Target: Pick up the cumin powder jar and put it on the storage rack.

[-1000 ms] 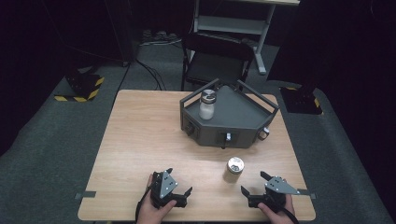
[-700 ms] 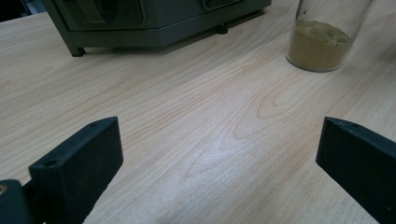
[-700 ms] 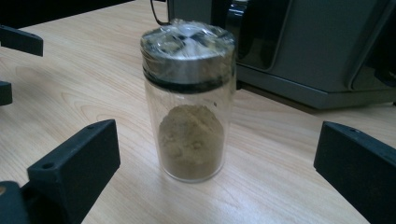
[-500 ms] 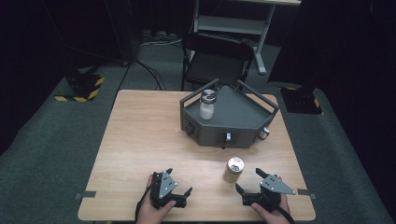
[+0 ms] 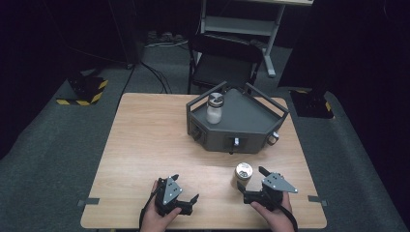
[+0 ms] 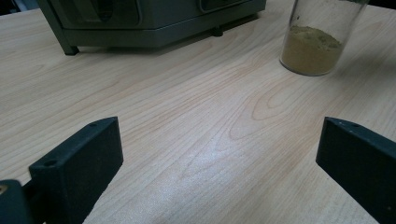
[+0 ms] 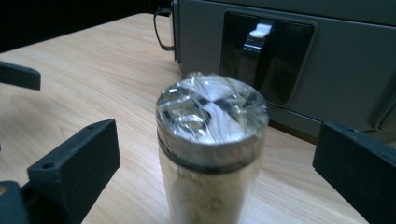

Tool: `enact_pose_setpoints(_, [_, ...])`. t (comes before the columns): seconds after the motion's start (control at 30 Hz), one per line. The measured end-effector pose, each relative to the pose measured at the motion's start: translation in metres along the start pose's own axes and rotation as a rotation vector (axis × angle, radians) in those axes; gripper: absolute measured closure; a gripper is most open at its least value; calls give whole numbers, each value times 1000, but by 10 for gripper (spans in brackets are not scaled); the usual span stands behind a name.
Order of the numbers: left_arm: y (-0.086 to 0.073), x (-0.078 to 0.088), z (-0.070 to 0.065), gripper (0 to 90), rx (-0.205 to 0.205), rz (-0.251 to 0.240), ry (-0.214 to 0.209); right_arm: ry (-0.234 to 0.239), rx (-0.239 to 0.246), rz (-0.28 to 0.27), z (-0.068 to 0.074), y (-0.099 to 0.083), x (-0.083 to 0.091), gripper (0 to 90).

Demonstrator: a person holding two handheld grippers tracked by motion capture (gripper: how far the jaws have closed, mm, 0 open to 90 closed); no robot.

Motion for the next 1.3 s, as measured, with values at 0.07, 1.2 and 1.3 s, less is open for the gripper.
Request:
enact_pose_setpoints(0.07, [0,1,0,10,2,0,1,-4,-6,-10,2,0,-3,38])
enact_pose_setpoints(1.2, [0,1,-1,9,-11,5,8,-49,12,-111,11,-17,-16,350])
enact_pose_setpoints(1.3, [0,1,-1,9,-13,6,9,-48,0,-114,10,-17,-16,351])
Point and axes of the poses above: each handheld gripper's, and its own axes: x roughly backward along the jaws, y roughly out of its top, z roughly to its left, the point moved 8 cm from there along -x, roughly forward along the jaws, and after that the axes turned 3 degrees about z, right-handed, at the moved point
